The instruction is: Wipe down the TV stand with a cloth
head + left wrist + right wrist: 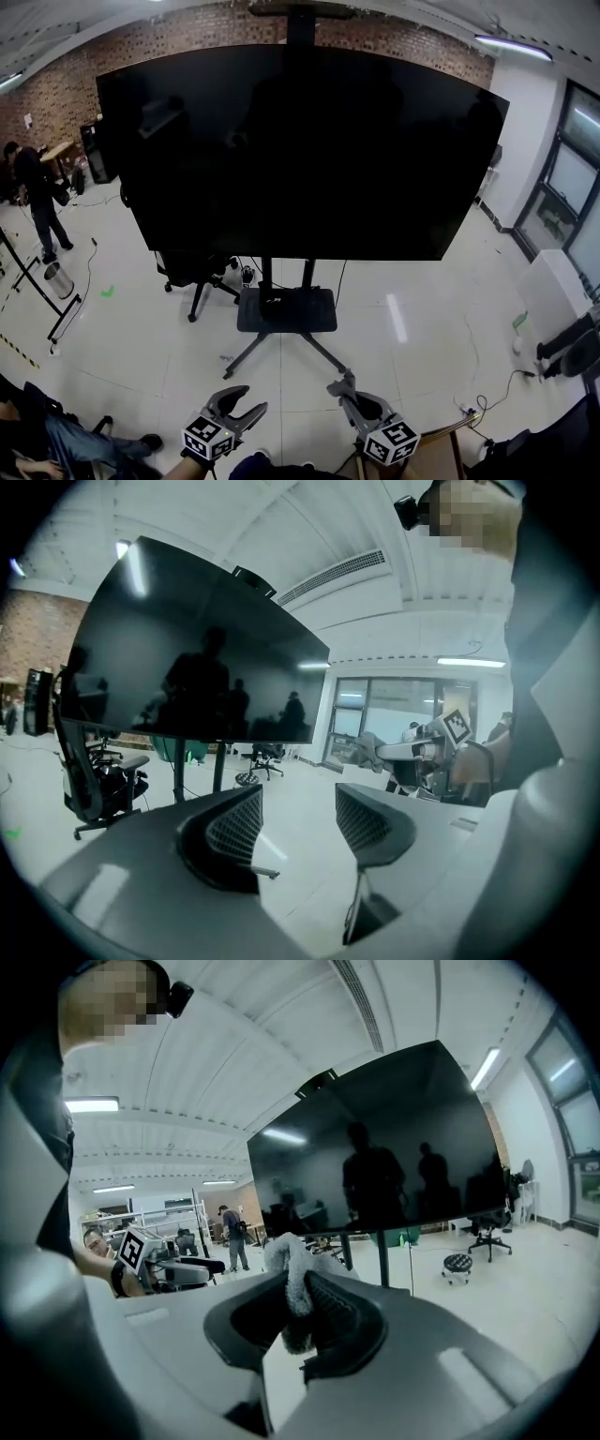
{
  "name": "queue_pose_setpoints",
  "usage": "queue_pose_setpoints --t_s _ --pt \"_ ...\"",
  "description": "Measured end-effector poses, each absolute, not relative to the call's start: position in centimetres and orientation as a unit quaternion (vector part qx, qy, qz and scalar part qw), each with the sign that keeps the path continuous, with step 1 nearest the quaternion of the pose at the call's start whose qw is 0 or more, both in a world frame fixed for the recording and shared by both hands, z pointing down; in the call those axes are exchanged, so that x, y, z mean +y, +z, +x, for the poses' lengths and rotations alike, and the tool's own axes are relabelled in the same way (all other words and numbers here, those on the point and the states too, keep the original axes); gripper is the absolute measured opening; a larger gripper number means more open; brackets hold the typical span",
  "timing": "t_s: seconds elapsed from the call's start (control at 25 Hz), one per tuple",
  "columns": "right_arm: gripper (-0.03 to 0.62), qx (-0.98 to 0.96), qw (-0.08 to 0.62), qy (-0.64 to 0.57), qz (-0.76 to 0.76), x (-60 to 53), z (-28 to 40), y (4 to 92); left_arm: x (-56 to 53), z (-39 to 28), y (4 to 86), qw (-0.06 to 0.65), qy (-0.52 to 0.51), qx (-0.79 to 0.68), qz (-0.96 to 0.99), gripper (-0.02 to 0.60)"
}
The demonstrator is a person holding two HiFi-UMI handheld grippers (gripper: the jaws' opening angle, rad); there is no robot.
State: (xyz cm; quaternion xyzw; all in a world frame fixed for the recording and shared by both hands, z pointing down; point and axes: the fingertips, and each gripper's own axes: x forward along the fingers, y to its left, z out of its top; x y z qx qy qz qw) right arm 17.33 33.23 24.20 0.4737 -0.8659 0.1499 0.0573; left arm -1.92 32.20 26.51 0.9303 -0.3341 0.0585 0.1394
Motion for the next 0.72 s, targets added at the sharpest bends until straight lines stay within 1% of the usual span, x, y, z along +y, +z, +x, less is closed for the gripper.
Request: queue_pose_setpoints --t_s 0.24,0.72 --pt "0.043 -0.874 0.059 0.140 0.462 33.4 18.5 23.5 33.1 -0.1 25.5 0.134 0.052 -0.335 0.931 0.266" --pt "0.043 -0.886 0.047 0.122 0.444 34.4 18.6 22.0 33.9 -0.4 24.3 0.117 0.047 -0.354 0.926 0.265"
